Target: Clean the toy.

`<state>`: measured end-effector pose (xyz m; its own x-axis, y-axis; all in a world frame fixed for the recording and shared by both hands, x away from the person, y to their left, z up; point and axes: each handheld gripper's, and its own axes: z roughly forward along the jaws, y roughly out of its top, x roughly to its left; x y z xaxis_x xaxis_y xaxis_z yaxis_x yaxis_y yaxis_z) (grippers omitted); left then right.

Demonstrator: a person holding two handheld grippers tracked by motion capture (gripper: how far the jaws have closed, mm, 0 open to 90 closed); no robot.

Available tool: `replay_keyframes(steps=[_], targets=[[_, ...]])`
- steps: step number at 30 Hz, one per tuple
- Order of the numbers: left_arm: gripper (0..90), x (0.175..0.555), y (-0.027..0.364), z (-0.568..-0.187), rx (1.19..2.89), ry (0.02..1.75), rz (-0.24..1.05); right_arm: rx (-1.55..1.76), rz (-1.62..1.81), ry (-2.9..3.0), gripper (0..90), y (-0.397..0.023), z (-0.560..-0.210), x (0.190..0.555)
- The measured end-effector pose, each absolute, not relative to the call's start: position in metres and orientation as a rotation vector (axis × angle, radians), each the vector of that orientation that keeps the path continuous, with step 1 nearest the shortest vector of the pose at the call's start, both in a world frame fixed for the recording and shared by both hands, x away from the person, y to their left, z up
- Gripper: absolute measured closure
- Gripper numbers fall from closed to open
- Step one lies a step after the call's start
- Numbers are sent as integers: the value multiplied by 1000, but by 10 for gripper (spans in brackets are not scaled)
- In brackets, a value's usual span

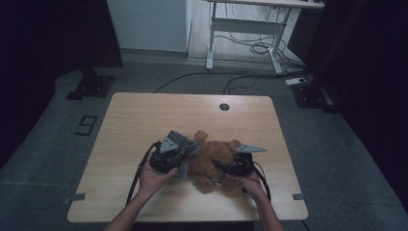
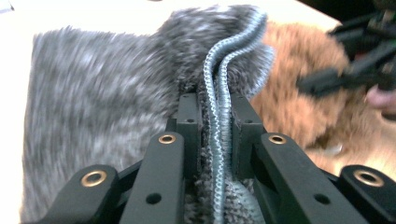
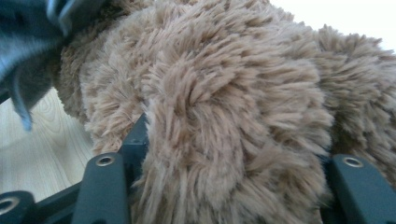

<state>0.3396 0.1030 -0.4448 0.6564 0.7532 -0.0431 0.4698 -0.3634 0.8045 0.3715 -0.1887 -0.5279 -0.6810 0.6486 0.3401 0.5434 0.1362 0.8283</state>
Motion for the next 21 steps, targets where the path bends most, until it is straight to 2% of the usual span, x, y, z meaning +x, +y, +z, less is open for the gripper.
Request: replay_keyframes(steps=[5, 8, 13, 17, 21], targets=[[766, 354, 61, -427, 2046, 892, 404, 1161, 1577, 2250, 421, -186, -529, 363], [765, 362, 21, -420, 2074, 836, 361, 1120, 1557, 2235, 421, -184, -529, 358], [764, 376, -34, -430, 2153, 819, 310, 1094, 1538, 2213, 422, -182, -530, 352], [766, 379, -43, -456, 2197, 824, 299, 1086, 1524, 2214, 422, -182, -530, 351], [776, 381, -29, -456, 2165, 841, 269, 1085, 1531, 2215, 422, -182, -532, 352]])
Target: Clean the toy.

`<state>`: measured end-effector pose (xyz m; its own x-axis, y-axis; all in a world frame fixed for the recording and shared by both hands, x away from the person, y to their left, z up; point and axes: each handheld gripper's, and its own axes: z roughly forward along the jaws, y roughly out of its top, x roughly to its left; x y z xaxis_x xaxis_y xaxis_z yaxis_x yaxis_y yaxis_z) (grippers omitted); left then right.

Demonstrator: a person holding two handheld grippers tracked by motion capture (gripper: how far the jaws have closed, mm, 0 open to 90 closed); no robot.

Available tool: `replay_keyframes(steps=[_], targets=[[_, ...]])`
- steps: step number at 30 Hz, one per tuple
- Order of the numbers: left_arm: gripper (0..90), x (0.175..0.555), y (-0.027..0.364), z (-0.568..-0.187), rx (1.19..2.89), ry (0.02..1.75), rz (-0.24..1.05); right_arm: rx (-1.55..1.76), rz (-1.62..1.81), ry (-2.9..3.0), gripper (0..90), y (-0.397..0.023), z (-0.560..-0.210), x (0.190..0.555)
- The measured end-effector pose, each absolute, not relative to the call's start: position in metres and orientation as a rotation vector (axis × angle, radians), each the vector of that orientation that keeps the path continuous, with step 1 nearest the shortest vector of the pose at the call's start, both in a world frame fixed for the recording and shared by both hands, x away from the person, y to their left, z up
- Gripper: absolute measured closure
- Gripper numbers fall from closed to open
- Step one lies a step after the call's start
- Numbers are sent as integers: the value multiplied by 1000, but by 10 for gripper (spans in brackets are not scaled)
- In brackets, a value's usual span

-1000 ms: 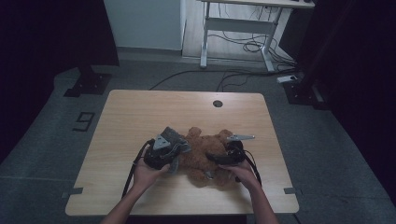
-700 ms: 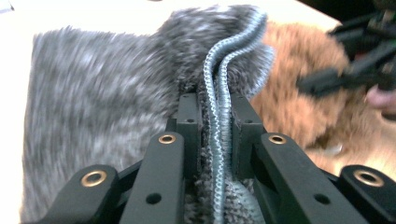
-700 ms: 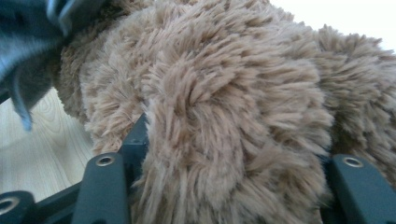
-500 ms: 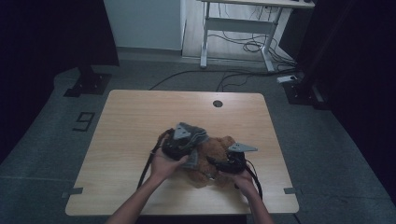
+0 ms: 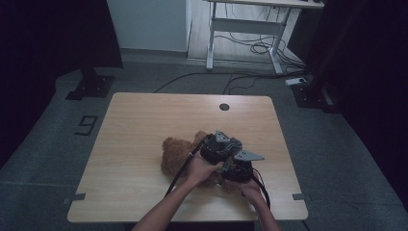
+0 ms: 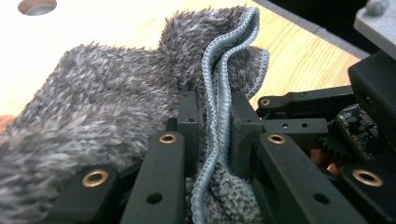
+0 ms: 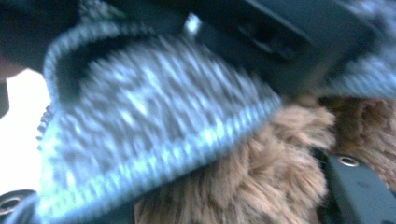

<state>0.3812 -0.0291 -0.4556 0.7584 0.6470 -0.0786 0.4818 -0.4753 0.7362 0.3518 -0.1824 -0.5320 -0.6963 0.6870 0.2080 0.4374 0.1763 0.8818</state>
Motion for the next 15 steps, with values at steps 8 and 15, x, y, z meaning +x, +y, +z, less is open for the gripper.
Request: replay_keyframes(steps=[8, 15], targets=[[779, 379, -6, -448, 2204, 864, 434, 1092, 1536, 2209, 420, -182, -532, 352], [780, 387, 27, -451, 2191, 955, 453, 1103, 1556, 2202, 415, -184, -533, 353]])
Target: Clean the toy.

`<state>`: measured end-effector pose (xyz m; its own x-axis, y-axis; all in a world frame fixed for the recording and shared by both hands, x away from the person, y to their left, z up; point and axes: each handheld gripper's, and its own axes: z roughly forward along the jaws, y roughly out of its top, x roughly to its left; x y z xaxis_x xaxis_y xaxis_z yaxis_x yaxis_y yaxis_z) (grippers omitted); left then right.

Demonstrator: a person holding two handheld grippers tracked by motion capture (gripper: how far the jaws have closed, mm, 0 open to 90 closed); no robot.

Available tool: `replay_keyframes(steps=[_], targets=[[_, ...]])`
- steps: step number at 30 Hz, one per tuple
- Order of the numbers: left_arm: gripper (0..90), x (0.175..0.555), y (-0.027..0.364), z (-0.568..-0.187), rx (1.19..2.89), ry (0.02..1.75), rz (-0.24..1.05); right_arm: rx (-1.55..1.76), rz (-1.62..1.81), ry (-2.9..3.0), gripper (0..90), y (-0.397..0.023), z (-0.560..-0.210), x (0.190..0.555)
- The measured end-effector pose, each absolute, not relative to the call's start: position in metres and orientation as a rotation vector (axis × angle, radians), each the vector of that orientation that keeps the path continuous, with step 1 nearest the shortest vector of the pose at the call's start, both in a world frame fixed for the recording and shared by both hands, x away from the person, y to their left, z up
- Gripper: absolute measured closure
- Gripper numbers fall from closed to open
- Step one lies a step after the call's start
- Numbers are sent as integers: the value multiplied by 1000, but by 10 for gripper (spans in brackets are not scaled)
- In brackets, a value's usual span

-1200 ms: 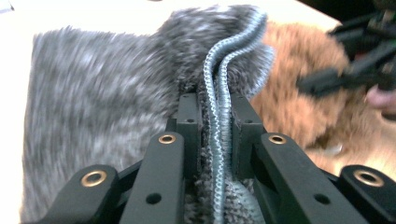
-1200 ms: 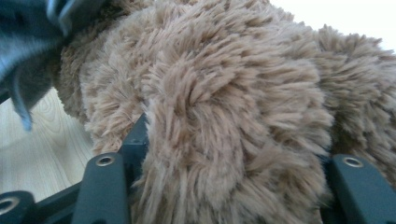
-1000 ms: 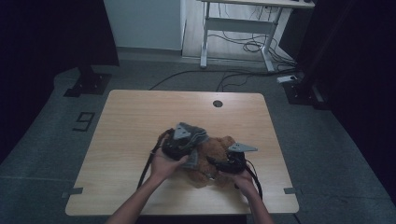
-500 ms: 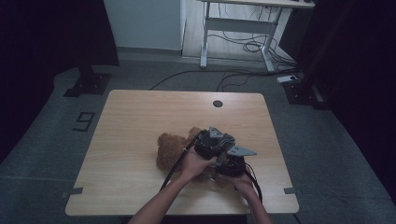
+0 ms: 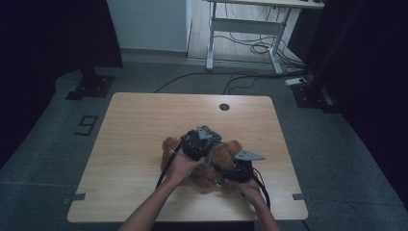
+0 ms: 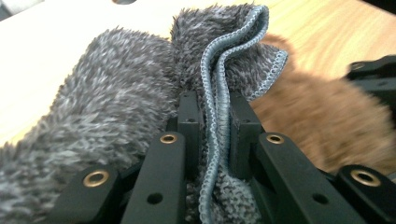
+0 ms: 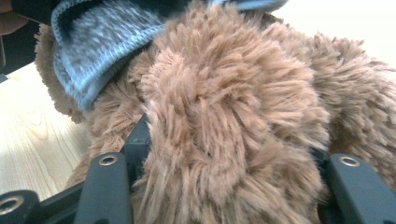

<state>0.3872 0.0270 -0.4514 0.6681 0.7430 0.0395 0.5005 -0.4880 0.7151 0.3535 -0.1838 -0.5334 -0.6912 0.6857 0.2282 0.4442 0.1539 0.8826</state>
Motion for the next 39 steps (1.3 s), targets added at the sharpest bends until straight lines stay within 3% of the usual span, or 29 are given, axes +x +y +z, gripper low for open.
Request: replay_keyframes(steps=[20, 29, 39], targets=[[781, 381, 146, -459, 2036, 1175, 514, 1114, 1575, 2188, 411, -185, -535, 354], [788, 386, 171, -508, 2016, 1285, 335, 1120, 1577, 2182, 410, -185, -535, 354], [787, 377, 173, -460, 1905, 1193, 366, 1136, 1601, 2179, 409, -187, -537, 355]])
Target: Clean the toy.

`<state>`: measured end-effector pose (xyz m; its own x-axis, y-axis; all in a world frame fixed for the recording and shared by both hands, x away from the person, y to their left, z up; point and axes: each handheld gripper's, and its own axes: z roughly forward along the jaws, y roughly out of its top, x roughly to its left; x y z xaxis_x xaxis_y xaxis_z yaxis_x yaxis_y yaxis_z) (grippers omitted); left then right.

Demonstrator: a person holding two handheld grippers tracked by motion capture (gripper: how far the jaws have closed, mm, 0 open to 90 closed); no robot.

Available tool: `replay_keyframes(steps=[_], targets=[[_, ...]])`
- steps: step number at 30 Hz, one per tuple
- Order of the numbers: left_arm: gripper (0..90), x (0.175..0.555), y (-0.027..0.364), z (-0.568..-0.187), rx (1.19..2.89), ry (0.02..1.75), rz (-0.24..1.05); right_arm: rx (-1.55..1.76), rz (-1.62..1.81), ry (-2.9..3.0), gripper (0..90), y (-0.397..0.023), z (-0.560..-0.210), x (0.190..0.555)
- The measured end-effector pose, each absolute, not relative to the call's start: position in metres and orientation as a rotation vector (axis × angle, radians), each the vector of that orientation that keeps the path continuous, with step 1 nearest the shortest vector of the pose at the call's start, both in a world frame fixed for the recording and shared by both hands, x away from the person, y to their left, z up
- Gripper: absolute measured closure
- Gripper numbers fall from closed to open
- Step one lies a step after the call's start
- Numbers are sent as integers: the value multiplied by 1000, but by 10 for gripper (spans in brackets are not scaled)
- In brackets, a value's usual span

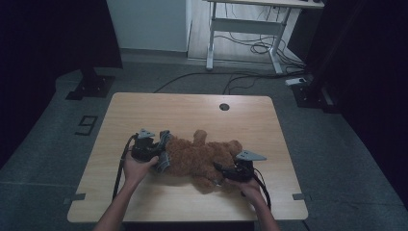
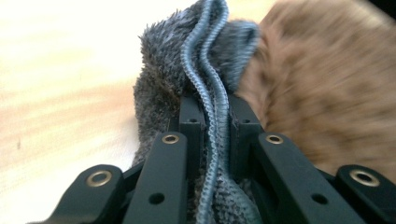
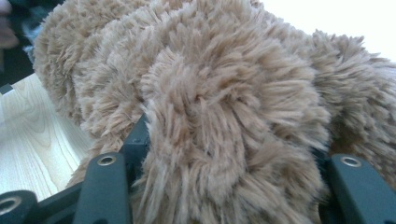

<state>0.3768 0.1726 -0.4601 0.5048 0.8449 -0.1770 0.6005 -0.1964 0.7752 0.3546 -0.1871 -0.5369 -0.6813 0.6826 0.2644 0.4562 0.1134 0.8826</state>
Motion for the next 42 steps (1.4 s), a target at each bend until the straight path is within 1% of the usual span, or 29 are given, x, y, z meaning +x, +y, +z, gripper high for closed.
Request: replay_keyframes(steps=[3, 8, 10, 13, 18, 20, 22, 24, 25, 28, 32, 34, 36, 42], targets=[[786, 372, 161, -442, 1877, 1119, 356, 1139, 1603, 2180, 409, -187, -537, 355], [784, 370, 121, -427, 1931, 1013, 350, 1138, 1600, 2177, 409, -187, -537, 355], [783, 372, 100, -428, 1967, 985, 344, 1138, 1600, 2177, 409, -187, -537, 355], [782, 377, 69, -431, 2006, 952, 293, 1131, 1601, 2175, 409, -187, -537, 355], [782, 378, 15, -430, 2078, 866, 282, 1138, 1601, 2179, 409, -187, -537, 355], [781, 378, -2, -432, 2088, 846, 255, 1133, 1596, 2179, 409, -187, -537, 355], [781, 377, -15, -436, 2129, 836, 274, 1136, 1596, 2177, 409, -186, -537, 354], [781, 377, -24, -445, 2200, 821, 332, 1135, 1592, 2176, 408, -186, -537, 354], [781, 377, -26, -449, 2215, 812, 353, 1134, 1590, 2177, 408, -186, -537, 354], [782, 377, -21, -450, 2200, 830, 351, 1137, 1581, 2177, 407, -185, -537, 354], [782, 378, -8, -447, 2216, 849, 421, 1137, 1582, 2172, 407, -185, -537, 354], [782, 378, 1, -446, 2234, 864, 484, 1138, 1583, 2173, 407, -185, -537, 354], [781, 381, 14, -446, 2237, 896, 514, 1139, 1587, 2173, 407, -185, -537, 354], [780, 392, 66, -447, 2186, 1018, 527, 1138, 1592, 2167, 406, -185, -537, 354]])
